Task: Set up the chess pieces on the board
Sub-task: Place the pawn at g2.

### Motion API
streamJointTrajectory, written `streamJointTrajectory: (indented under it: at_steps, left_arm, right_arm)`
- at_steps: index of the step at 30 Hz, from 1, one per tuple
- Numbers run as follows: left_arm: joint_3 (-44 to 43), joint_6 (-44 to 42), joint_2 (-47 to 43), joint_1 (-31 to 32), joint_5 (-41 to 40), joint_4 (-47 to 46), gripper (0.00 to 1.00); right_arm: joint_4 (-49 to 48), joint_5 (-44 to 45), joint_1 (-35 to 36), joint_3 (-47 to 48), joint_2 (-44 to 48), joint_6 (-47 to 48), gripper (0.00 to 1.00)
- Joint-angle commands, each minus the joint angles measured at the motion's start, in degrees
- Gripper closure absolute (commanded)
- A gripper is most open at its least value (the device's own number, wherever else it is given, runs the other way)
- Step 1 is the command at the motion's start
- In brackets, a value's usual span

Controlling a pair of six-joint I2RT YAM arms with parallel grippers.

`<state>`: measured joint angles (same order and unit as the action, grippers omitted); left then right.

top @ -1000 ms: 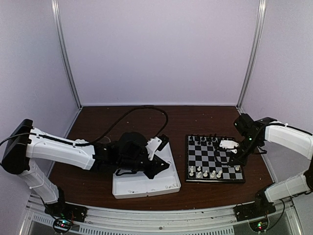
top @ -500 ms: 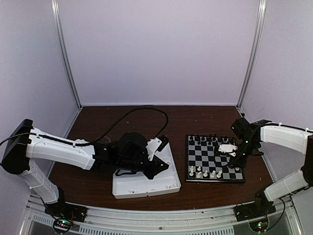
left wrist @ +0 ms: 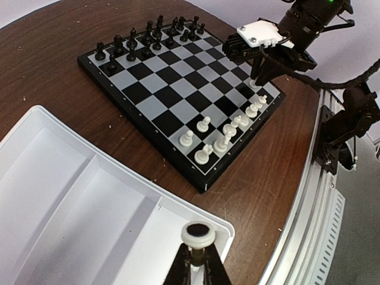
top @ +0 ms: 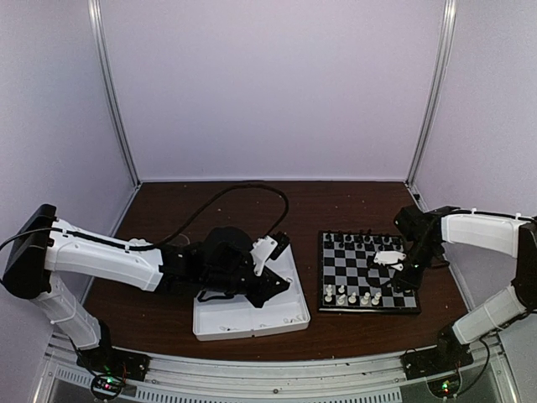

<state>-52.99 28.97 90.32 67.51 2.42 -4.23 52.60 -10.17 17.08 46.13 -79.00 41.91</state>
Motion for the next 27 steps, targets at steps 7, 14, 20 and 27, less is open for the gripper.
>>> streamJointTrajectory:
  at_steps: [7,14,20,27]
  left_arm:
    - [-0.4,-0.4,0.1,0.2,0.4,-1.5,0.98]
    - [-0.8,-0.4,0.5,0.2,0.7,-1.6,0.98]
    - [-1.2,-0.4,0.6,0.2,1.0,-1.6,0.98]
    - [-1.0,-0.4,0.6,0.3,1.2,-1.7,0.98]
  right_arm:
    - [0.3,1.3,-0.6,-0.2,0.3,-0.8,0.8]
    - [5.1,-1.7,-1.4,4.5,7.1,-2.1,0.7]
    - [7.7,-3.1,-7.3,5.9,8.2,0.5,0.63]
    - [8.2,-4.4,-11.7,4.9,6.1,2.7,0.61]
